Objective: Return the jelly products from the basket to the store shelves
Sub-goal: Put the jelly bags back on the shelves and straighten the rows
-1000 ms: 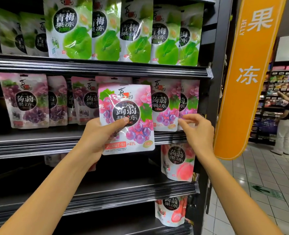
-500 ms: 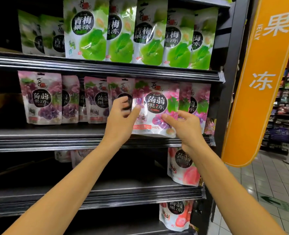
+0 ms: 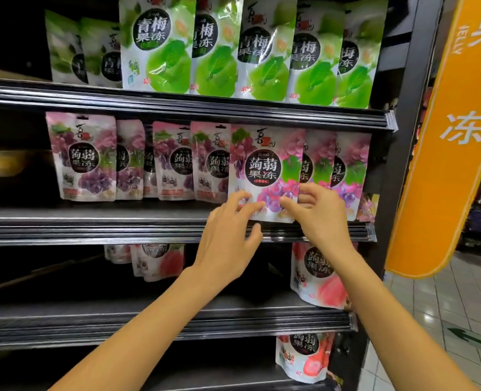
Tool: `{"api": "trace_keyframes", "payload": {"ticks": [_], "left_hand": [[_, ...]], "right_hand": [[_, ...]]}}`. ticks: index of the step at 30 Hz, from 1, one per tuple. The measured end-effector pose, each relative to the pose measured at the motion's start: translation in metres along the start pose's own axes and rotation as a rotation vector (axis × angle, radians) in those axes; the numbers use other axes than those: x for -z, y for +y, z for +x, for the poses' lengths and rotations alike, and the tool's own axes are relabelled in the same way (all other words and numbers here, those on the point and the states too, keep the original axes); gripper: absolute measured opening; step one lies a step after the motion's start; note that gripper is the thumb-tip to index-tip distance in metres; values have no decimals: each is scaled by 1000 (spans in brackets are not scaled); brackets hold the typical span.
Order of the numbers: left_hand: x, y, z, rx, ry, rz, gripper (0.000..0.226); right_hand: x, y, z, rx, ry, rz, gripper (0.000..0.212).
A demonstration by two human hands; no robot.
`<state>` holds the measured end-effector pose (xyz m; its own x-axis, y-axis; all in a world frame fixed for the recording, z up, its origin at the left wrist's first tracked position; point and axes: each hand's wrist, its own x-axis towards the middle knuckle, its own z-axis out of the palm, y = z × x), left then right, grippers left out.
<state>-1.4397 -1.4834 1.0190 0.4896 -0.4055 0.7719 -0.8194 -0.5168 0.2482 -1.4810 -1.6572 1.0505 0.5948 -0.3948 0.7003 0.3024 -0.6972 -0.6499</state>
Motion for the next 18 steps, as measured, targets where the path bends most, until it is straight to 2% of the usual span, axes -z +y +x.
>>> {"api": "trace_keyframes", "payload": {"ticks": [2,8,18], "left_hand": [[1,-1,-2,9,0,-30,36],[1,1,-3,18,-14,-35,35],[-2,1,-2,35,-70,57,39]], "right_hand": [[10,2,-3,-6,5,-121,30],[10,1,-8,-93,45,-229,18],[-2,4,-11,-214,177,-247,27]]}}
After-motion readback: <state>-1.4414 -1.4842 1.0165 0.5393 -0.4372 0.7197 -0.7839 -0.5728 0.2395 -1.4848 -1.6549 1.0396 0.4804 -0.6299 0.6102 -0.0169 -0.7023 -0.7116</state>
